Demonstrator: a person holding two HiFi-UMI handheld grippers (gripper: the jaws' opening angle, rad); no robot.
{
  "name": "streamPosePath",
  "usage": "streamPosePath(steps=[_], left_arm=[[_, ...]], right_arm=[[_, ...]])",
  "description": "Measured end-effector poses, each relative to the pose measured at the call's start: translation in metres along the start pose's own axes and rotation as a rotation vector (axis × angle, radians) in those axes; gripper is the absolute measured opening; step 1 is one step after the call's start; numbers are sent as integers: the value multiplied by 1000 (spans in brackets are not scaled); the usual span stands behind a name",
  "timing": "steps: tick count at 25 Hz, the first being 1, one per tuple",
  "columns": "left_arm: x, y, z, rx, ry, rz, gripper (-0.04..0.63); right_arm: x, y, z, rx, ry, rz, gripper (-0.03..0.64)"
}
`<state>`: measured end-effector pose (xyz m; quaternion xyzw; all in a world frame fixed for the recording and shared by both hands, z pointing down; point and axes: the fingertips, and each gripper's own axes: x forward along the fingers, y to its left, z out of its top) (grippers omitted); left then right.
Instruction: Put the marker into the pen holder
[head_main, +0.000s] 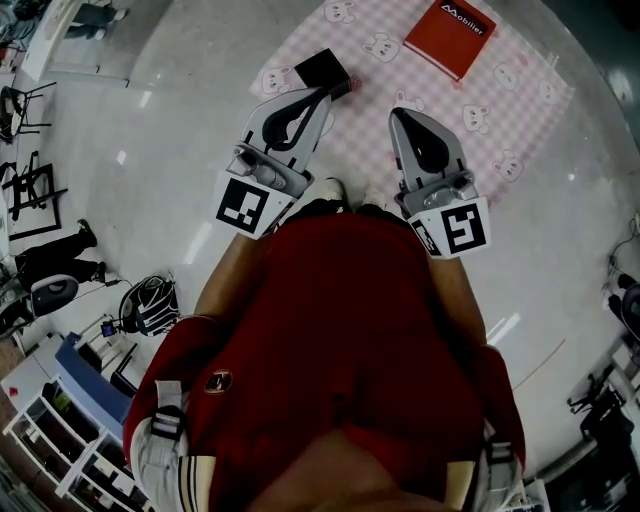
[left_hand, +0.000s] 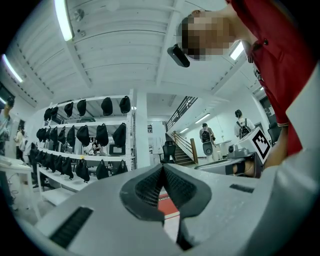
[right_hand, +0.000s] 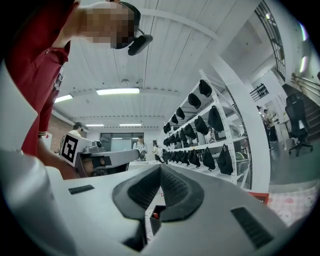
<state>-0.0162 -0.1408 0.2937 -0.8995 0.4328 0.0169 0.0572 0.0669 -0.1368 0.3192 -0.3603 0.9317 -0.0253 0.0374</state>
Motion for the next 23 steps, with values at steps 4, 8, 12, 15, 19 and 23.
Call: streamPosePath(steps=[4, 8, 12, 15, 19, 23], left_arm=[[-1, 2, -1, -4, 4, 14, 6], [-5, 6, -2, -9, 8, 27, 6], [-10, 10, -6, -11, 11, 41, 6], [-13, 15, -5, -10, 9, 45, 6], [-16, 20, -7, -11, 10, 48, 6], [-18, 25, -10, -11, 15, 47, 6]], right_arm=[[3, 2, 0, 0, 4, 17, -2], [6, 4, -1, -1, 7, 28, -2], [11, 7, -4, -3, 14, 37, -2], [15, 10, -5, -4, 19, 37, -2], [20, 13, -6, -6, 24, 39, -2], [25, 13, -8, -9, 26, 34, -2]])
